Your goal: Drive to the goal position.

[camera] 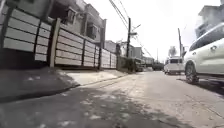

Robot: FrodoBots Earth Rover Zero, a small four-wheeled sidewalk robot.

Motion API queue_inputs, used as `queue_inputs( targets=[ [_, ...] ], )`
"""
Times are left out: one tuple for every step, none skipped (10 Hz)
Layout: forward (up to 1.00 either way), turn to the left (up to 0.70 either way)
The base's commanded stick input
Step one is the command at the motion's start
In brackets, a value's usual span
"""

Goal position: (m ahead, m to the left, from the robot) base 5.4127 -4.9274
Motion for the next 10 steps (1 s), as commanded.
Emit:
queue_inputs(
  targets=[
    [0.70,-0.23],
    [0.70,-0.33],
    [0.70,-0.06],
    [0.70,0.00],
    [0.70,0.00],
    [0.70,0.00],
    [0.70,0.00],
    [0.70,0.00],
    [0.70,0.00],
    [0.70,0.00]
  ],
)
